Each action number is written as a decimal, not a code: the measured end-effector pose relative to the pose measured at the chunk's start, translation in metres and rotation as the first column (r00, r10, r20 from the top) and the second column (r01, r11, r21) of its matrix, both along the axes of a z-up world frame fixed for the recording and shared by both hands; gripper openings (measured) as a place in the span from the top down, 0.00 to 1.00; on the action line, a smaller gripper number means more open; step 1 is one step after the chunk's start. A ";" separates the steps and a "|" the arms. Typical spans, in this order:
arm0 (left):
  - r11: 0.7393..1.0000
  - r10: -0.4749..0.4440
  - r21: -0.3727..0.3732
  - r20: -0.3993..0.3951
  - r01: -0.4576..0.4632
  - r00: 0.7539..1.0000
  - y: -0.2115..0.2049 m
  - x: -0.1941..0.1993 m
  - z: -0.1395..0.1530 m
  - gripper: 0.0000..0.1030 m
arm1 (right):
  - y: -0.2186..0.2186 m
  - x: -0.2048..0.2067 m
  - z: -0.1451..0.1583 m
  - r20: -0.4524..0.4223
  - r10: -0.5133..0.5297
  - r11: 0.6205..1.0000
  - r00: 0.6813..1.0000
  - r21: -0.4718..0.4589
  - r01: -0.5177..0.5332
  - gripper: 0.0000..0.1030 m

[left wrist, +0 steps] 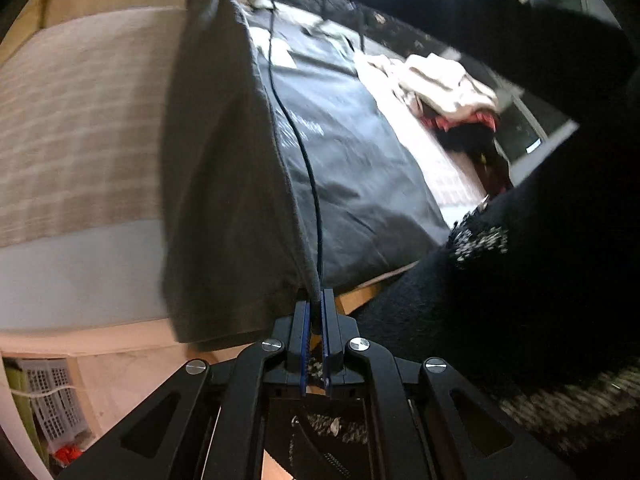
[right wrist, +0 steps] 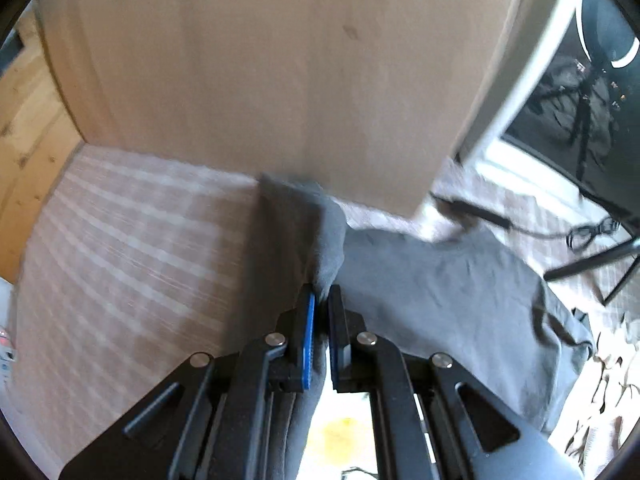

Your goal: Fold clothes

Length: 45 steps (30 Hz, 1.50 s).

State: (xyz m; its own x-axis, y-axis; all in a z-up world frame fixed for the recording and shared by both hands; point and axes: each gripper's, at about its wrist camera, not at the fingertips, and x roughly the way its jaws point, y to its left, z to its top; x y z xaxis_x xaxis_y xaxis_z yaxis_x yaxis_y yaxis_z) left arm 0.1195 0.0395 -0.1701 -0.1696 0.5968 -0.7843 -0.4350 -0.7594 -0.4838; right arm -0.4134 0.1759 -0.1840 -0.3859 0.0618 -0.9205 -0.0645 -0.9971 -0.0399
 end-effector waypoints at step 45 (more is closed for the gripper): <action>0.963 0.031 -0.266 -0.062 -0.046 0.998 -0.038 0.000 -0.040 0.76 | -0.085 0.369 -0.027 0.149 0.537 0.799 0.830 -0.405 -0.444 0.67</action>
State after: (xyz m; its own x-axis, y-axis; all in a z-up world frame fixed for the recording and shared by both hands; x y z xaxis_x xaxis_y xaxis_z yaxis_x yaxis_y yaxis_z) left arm 0.1199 0.0020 -0.2103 -0.2372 0.3593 -0.9026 -0.4237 -0.8743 -0.2367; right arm -0.0446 0.0914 -0.2112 -0.0374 -0.4064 -0.9129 0.4030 -0.8421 0.3584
